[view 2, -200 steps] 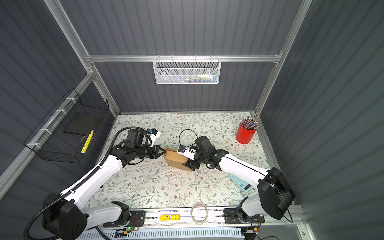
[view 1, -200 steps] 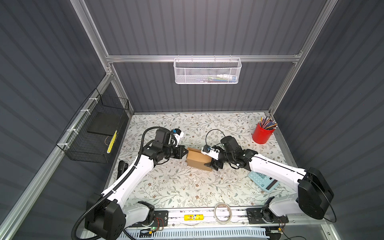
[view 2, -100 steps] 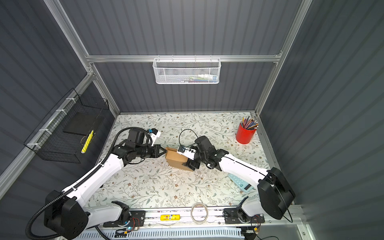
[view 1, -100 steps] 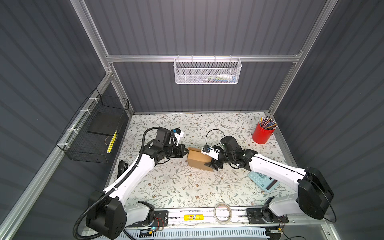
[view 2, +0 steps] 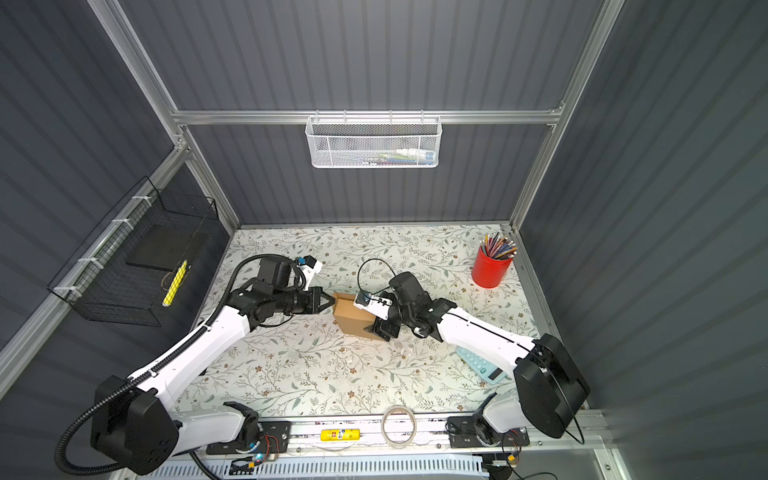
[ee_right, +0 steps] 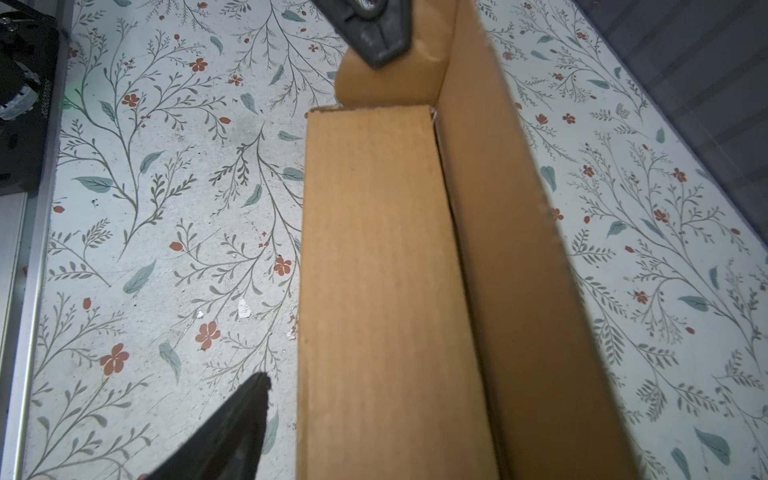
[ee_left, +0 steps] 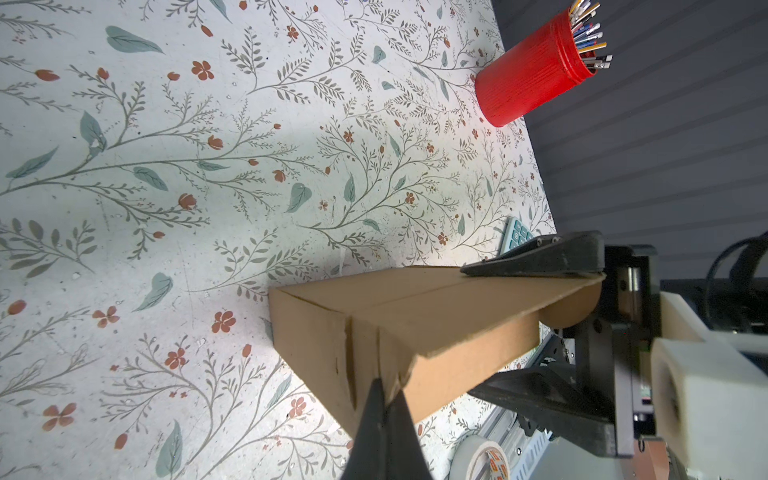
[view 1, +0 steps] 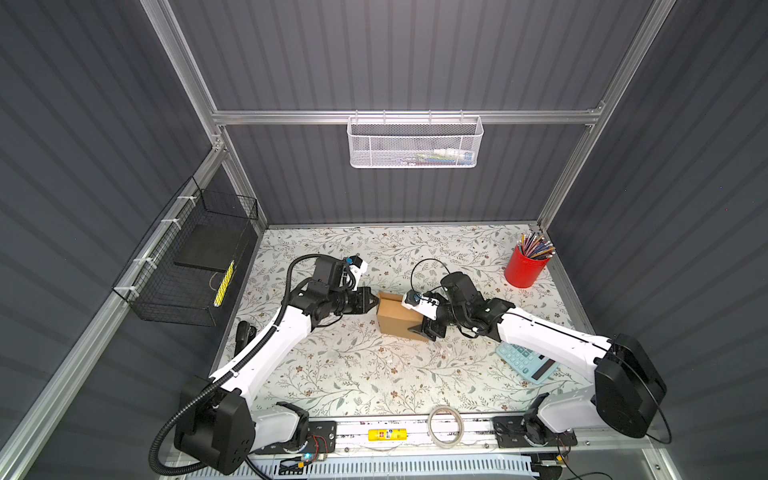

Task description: Fold the paper box

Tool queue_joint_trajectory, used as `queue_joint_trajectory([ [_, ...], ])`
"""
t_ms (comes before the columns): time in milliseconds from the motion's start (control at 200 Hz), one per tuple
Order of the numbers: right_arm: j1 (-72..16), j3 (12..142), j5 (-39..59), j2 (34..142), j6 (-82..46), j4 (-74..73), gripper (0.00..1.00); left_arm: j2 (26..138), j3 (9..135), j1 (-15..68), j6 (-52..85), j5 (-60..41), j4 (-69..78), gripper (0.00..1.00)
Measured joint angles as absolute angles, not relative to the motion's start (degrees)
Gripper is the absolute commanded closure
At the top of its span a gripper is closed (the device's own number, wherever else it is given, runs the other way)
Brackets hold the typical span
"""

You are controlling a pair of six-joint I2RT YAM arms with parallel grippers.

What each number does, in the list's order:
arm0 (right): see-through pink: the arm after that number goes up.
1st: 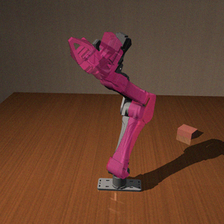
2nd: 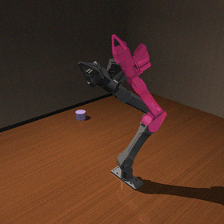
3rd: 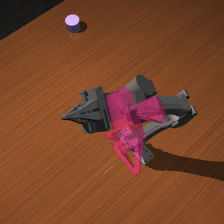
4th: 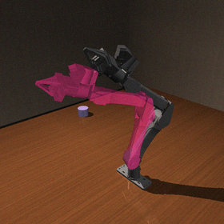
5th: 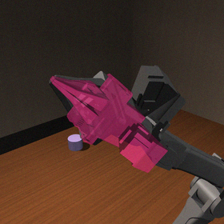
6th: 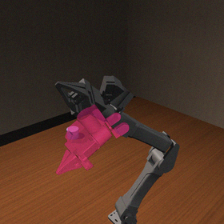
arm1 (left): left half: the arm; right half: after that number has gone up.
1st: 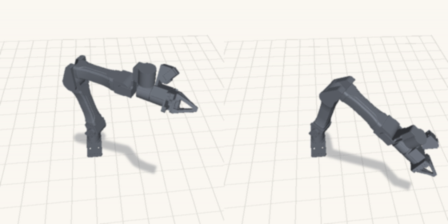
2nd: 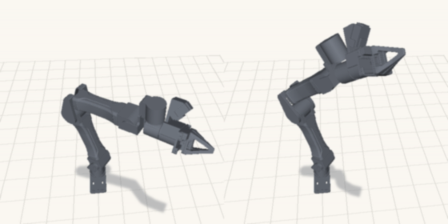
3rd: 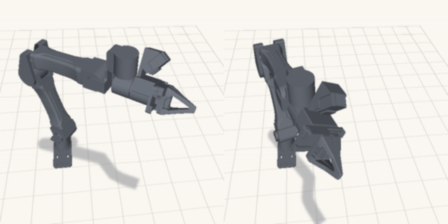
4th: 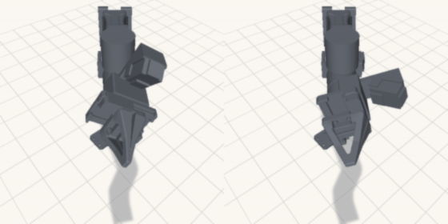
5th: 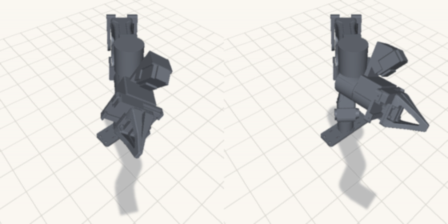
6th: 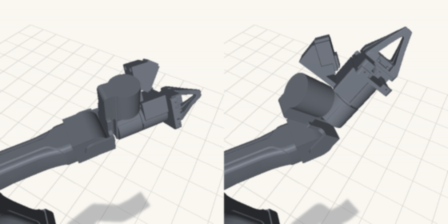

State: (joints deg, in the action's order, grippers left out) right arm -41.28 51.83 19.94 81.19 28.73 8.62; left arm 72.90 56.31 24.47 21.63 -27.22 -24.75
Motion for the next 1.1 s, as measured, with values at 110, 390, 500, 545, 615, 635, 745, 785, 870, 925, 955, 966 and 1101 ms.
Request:
queue_joint_trajectory([
  [110, -41.28, 51.83, 19.92, 81.23, 28.73, 8.60, 0.24, 73.03, 56.31, 24.47, 21.71, -27.20, -24.51, 1.00],
  [390, -41.28, 51.83, 19.88, 81.28, 28.75, 8.58, 0.29, 73.03, 56.21, 24.47, 22.41, -26.98, -24.27, 1.00],
  [500, -41.28, 51.83, 19.70, 81.34, 28.75, 8.56, 0.30, 72.88, 55.79, 24.47, 22.87, -26.94, -23.57, 1.00],
  [545, -41.28, 51.83, 19.64, 81.36, 28.75, 8.54, 0.30, 72.73, 55.46, 24.47, 23.05, -26.92, -23.18, 1.00],
  [615, -41.28, 51.83, 19.51, 81.38, 28.75, 8.40, 0.30, 72.18, 54.76, 24.47, 23.22, -26.72, -22.61, 1.00],
  [635, -41.28, 51.83, 19.49, 81.38, 28.75, 8.38, 0.30, 71.99, 54.54, 24.47, 23.22, -26.63, -22.46, 1.00],
  [745, -41.28, 51.83, 19.46, 81.49, 28.75, 8.23, 0.30, 71.07, 53.25, 24.47, 23.42, -26.20, -21.26, 1.00],
  [785, -41.28, 51.83, 19.46, 81.52, 28.75, 8.14, 0.31, 70.65, 52.71, 24.47, 23.57, -25.91, -20.64, 1.00],
  [870, -41.28, 51.83, 19.18, 81.52, 28.73, 8.10, 0.31, 69.56, 51.22, 24.51, 23.86, -25.41, -19.22, 1.00],
  [925, -41.30, 51.83, 18.63, 81.60, 28.73, 8.03, 0.31, 68.93, 50.30, 24.62, 24.34, -25.17, -18.24, 1.00],
  [955, -41.30, 51.83, 18.44, 81.67, 28.73, 7.97, 0.31, 68.66, 49.87, 24.71, 24.60, -25.02, -17.72, 1.00],
  [966, -41.30, 51.83, 18.37, 81.69, 28.71, 7.92, 0.32, 68.62, 49.78, 24.73, 24.67, -25.02, -17.61, 1.00],
  [1101, -41.28, 51.88, 17.63, 81.93, 28.67, 7.53, 0.34, 68.34, 49.01, 24.75, 25.89, -24.82, -16.03, 1.00],
])
